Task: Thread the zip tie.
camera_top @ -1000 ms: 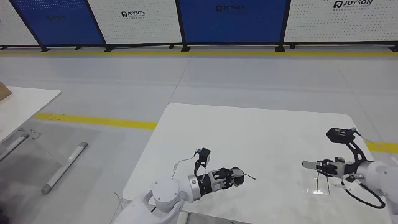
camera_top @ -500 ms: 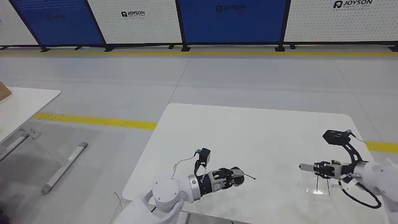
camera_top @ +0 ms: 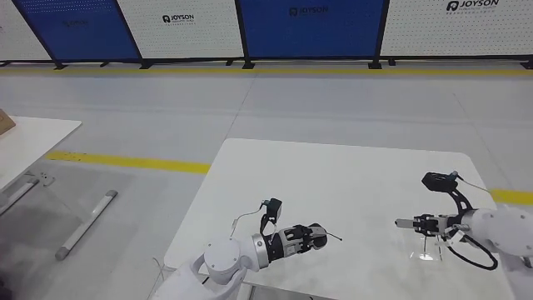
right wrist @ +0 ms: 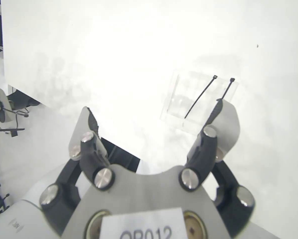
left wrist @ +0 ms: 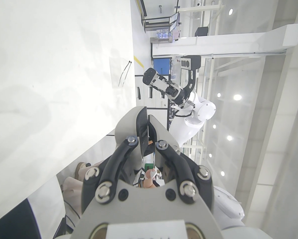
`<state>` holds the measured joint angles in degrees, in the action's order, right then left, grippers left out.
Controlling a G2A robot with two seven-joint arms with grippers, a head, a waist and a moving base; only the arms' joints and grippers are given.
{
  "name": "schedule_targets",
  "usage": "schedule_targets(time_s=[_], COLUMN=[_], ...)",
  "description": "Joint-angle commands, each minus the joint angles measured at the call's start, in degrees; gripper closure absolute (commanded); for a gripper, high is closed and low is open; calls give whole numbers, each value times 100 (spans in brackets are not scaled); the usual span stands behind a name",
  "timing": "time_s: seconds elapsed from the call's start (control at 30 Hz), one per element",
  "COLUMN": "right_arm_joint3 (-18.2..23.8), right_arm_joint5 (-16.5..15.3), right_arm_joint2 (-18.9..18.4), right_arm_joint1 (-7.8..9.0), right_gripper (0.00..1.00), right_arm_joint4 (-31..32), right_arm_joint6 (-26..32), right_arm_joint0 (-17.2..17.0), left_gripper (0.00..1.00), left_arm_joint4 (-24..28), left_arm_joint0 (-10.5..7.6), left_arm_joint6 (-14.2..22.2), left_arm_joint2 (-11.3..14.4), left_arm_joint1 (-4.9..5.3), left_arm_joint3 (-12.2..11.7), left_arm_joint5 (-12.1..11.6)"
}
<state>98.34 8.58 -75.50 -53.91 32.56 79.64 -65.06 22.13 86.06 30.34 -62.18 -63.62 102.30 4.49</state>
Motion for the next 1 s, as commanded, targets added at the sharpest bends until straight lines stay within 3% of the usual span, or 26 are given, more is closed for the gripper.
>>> schedule_targets(time_s=[0.0, 0.17, 0.33, 0.7, 0.83, 0.97], right_arm_joint3=[-40, -303, -662, -736, -824, -858], right_arm_joint5=[-8, -36, -2, -114, -160, -12], right_arm_joint2=[8, 219, 591, 574, 409, 637], right_arm_joint1=[-3, 9, 34, 35, 90, 178], right_gripper=[0, 0, 0, 0, 0, 0], right_arm_joint4=[-16, 22, -118, -256, -312, -240], right_arm_joint6=[-105, 0, 0, -141, 0, 0], right_arm_joint0=[-38, 79, 445, 381, 310, 396], left_gripper=[100, 100, 100, 100, 100, 100], left_arm_joint4=[0, 0, 0, 0, 0, 0], left_arm_joint0=[0, 0, 0, 0, 0, 0], left_arm_joint6=[0, 0, 0, 0, 0, 0], left_arm_joint2=[0, 0, 0, 0, 0, 0], left_arm_joint1=[0, 0, 0, 0, 0, 0], left_arm_joint3=[0, 0, 0, 0, 0, 0], left_arm_joint5=[0, 0, 0, 0, 0, 0])
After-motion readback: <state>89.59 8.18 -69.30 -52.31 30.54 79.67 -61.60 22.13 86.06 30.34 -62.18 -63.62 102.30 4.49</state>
